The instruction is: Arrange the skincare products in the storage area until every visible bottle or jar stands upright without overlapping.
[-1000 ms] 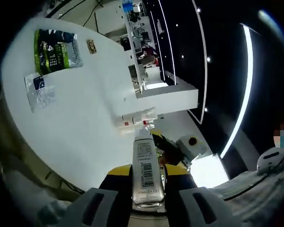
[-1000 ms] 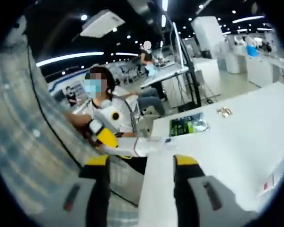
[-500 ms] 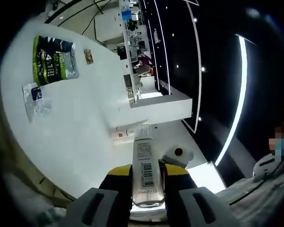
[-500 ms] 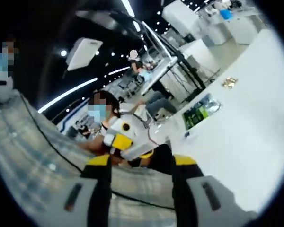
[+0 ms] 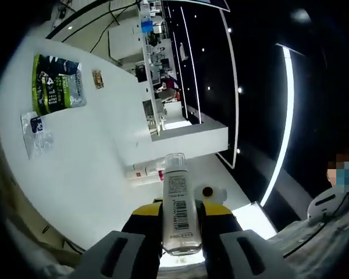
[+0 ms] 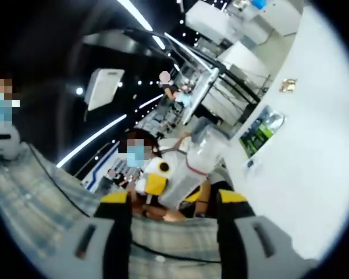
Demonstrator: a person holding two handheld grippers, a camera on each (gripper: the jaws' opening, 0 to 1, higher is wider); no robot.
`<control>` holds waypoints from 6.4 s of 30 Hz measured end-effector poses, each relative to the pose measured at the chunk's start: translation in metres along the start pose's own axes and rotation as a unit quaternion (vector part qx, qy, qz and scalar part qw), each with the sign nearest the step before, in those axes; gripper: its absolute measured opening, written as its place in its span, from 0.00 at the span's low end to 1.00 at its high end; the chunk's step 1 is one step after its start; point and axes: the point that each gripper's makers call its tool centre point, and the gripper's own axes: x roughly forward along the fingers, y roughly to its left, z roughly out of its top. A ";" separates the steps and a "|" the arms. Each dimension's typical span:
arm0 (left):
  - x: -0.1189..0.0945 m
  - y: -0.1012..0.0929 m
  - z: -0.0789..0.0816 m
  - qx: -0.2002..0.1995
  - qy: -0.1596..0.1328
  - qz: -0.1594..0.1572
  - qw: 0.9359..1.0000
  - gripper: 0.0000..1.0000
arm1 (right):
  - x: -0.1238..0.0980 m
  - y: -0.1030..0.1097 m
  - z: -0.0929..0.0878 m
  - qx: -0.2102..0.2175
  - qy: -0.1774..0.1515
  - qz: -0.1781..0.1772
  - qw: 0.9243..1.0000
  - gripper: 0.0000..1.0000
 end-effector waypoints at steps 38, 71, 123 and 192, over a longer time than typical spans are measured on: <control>0.021 0.014 -0.025 0.205 0.123 0.098 0.966 0.23 | -0.011 -0.019 0.007 0.140 -0.059 -0.029 0.988 0.43; 0.038 -0.009 -0.004 0.434 0.220 0.115 0.866 0.23 | -0.020 -0.026 0.044 0.224 -0.156 -0.133 0.953 0.25; 0.050 -0.063 -0.015 0.142 0.236 -0.099 0.956 0.22 | 0.003 0.040 0.072 -0.033 -0.084 -0.070 0.993 0.23; 0.044 -0.028 -0.021 0.365 0.284 0.040 0.886 0.22 | -0.002 0.030 0.058 -0.110 -0.101 -0.193 0.970 0.29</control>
